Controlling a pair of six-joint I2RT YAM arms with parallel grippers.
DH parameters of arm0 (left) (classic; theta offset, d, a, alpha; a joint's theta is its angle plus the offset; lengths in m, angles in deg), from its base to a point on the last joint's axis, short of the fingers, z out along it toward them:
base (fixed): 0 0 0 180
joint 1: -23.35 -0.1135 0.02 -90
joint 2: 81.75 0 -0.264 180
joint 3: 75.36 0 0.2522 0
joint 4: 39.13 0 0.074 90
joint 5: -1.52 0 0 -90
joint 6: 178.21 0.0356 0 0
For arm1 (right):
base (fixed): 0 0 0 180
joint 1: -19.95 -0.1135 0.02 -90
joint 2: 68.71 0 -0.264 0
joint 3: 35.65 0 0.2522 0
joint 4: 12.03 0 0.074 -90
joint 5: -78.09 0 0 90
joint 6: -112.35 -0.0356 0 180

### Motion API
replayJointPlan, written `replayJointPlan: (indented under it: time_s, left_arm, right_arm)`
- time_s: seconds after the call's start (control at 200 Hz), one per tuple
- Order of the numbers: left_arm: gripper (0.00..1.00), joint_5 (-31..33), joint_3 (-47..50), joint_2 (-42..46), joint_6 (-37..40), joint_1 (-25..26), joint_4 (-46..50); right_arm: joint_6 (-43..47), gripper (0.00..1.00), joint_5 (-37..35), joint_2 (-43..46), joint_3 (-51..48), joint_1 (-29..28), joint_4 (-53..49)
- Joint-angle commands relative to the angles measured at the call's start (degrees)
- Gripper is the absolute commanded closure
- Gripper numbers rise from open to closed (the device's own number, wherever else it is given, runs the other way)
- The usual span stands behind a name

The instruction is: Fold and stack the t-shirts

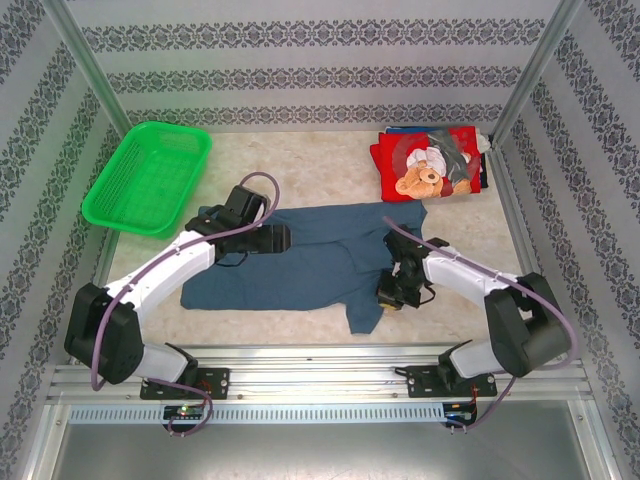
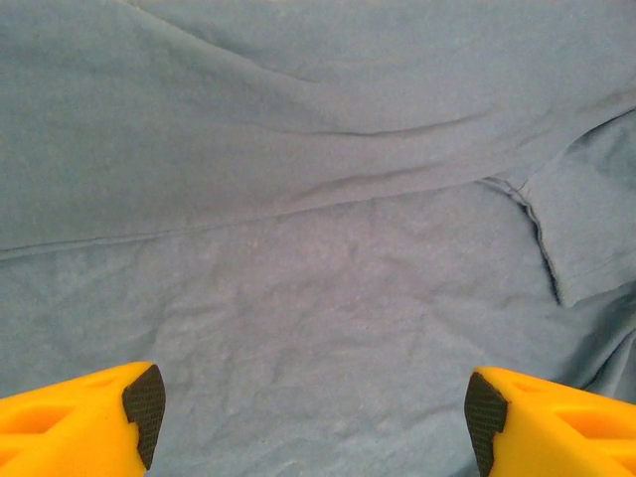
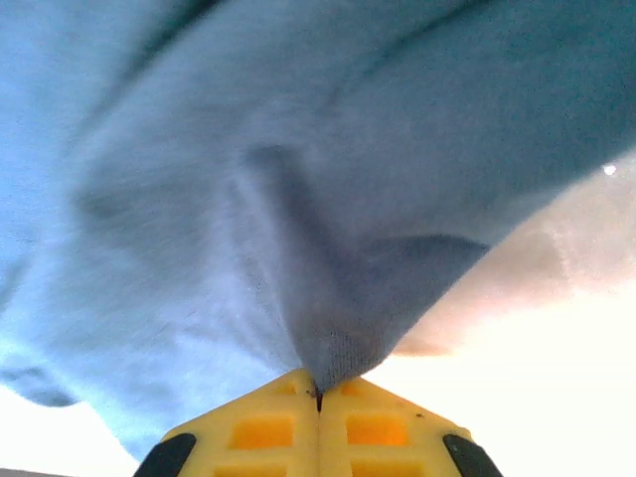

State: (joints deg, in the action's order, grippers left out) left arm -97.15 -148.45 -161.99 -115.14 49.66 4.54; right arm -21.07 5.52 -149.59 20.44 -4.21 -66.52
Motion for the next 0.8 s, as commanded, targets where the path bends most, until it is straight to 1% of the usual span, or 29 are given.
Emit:
replayJointPlan:
  time_s: [0.0,0.16,0.33,0.51,0.744,0.799]
  left_arm:
    - [0.20,1.5,1.3,1.7,1.9,0.4,-1.0]
    - [0.20,1.7,1.7,1.7,2.1,0.5,-1.1]
    - [0.20,1.7,1.2,1.6,2.8,0.4,-0.7]
    - [0.20,1.5,1.4,2.2,4.0,0.5,-0.5]
    - [0.20,-1.3,1.4,3.2,4.6,0.6,-1.5]
    - [0.20,-1.6,1.3,3.3,4.9,1.1,-1.9]
  right_arm:
    - [-0.4,0.98,2.5,2.6,2.1,-0.3,-2.3]
    - [0.9,1.00,5.1,1.9,5.3,0.4,-6.7]
    - [2.5,1.00,5.9,-0.6,10.7,1.0,-7.6]
    - [4.8,1.00,6.9,-5.4,16.9,1.7,-8.9]
    - [6.7,1.00,8.9,-12.2,21.2,3.4,-7.4]
    - [7.1,0.99,9.4,-14.0,22.2,4.0,-7.0]
